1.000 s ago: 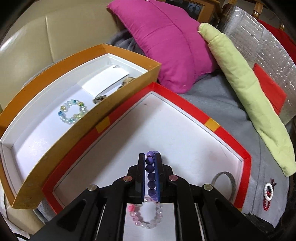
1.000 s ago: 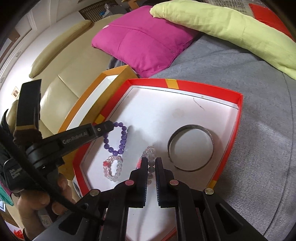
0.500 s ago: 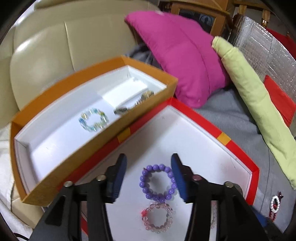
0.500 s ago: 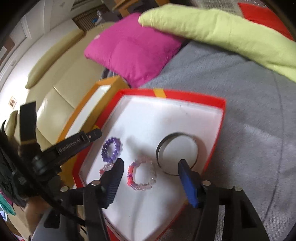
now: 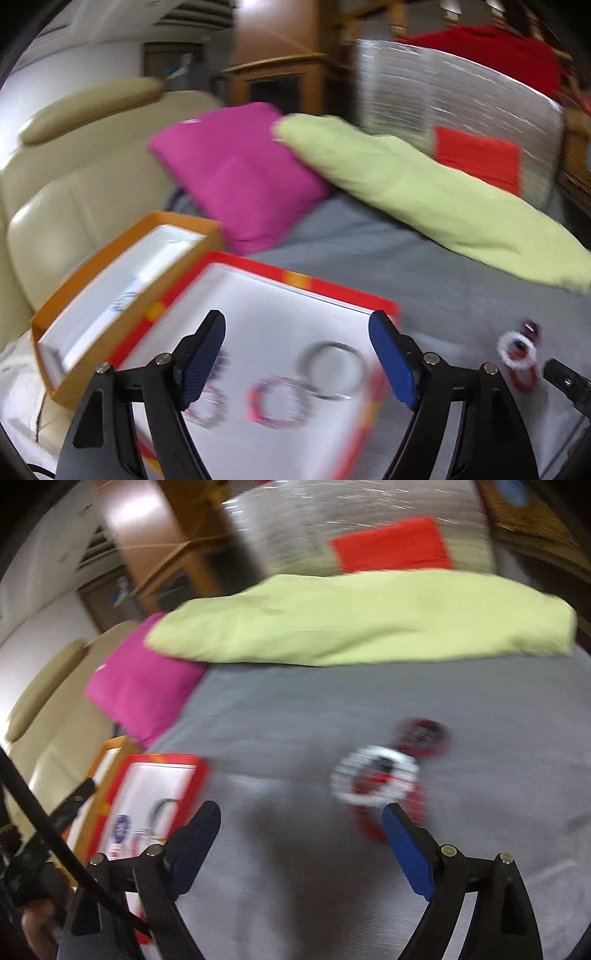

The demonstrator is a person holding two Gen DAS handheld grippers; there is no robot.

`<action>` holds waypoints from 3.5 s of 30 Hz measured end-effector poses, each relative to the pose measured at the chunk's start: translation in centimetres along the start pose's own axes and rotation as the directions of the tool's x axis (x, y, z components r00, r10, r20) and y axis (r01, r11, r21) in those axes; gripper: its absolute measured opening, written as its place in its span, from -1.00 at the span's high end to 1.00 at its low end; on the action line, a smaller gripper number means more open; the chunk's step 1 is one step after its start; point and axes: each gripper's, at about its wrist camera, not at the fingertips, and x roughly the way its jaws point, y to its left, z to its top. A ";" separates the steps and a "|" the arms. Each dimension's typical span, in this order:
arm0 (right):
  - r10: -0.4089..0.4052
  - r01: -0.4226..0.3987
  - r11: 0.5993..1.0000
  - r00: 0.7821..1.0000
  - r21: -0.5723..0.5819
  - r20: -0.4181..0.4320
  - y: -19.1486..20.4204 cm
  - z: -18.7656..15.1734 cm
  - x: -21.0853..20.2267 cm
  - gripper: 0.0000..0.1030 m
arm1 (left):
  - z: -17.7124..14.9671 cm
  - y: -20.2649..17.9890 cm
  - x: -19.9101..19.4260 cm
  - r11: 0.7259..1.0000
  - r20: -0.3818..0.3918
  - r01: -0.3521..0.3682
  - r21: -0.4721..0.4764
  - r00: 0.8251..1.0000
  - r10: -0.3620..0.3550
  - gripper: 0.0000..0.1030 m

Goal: Organize jewelry
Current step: 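Move both open tools back toward the white and red bracelets, then lower the left tool onto the white bead bracelet and close on it, then grasp the red bead bracelet with the right tool while the left tool holds the white one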

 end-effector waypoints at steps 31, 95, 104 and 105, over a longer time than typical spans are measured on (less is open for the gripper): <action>0.082 -0.104 0.956 0.993 0.276 0.090 -13.0 0.6 -3.0 -0.77 | -2.0 -23.6 9.5 0.936 -0.431 0.313 0.160 0.875 -0.219 0.12; 0.045 -0.039 0.997 0.995 0.062 -0.087 -11.1 -0.9 -0.6 0.81 | -4.1 -16.3 6.8 0.950 -0.317 0.285 0.128 0.919 -0.233 0.81; 0.057 -0.051 0.997 0.995 0.064 -0.083 -10.7 -1.2 -0.5 0.81 | -4.1 -16.3 6.3 0.944 -0.313 0.300 0.139 0.918 -0.246 0.81; 0.057 -0.051 0.997 0.995 0.064 -0.084 -10.6 -1.3 -0.5 0.81 | -4.1 -16.3 6.4 0.944 -0.313 0.300 0.137 0.917 -0.246 0.81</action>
